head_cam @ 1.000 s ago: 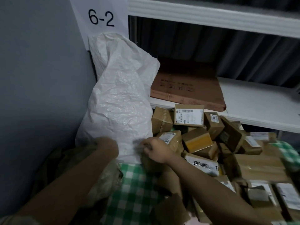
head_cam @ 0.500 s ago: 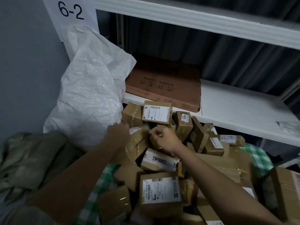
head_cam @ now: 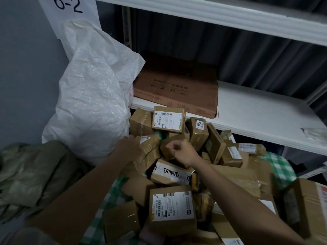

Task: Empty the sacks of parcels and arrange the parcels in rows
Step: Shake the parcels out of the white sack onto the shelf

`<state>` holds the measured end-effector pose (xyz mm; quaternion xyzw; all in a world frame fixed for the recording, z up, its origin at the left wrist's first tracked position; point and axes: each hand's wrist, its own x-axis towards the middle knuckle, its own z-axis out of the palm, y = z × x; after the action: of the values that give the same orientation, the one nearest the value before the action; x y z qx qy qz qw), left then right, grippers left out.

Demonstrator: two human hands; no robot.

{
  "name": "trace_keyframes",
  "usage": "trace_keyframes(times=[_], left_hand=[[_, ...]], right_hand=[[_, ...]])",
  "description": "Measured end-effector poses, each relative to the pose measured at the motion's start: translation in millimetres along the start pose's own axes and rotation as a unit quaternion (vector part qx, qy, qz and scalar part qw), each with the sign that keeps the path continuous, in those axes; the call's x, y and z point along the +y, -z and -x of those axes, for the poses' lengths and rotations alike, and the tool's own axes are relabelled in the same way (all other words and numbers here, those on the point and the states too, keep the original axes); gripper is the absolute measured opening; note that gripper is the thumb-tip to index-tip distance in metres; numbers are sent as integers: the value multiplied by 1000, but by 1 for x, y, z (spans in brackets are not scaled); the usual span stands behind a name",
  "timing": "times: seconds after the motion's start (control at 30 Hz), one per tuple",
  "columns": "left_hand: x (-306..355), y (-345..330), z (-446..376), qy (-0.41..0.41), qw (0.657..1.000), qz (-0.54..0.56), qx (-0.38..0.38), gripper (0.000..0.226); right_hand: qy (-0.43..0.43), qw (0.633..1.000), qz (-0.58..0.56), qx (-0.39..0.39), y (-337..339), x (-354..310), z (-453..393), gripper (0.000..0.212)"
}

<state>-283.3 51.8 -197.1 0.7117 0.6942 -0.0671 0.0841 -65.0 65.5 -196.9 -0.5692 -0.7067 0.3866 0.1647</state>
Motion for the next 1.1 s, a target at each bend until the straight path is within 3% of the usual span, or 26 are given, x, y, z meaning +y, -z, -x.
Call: trace_keyframes(times=[0.27, 0.47, 0.7, 0.87, 1.1], left_hand=[[13, -4, -24, -60, 996, 57, -28, 54], [44, 2, -35, -149, 984, 99, 0, 47], [104, 20, -37, -221, 967, 116, 44, 48], [153, 29, -32, -223, 966, 122, 44, 49], [237, 34, -25, -179, 977, 107, 47, 46]], right_hand=[[-30, 999, 27, 0, 6, 14, 8, 19], [-29, 998, 56, 11, 23, 26, 29, 21], [-59, 994, 23, 89, 57, 53, 56, 20], [-66, 990, -29, 119, 88, 82, 72, 18], [-52, 991, -72, 103, 139, 140, 85, 23]])
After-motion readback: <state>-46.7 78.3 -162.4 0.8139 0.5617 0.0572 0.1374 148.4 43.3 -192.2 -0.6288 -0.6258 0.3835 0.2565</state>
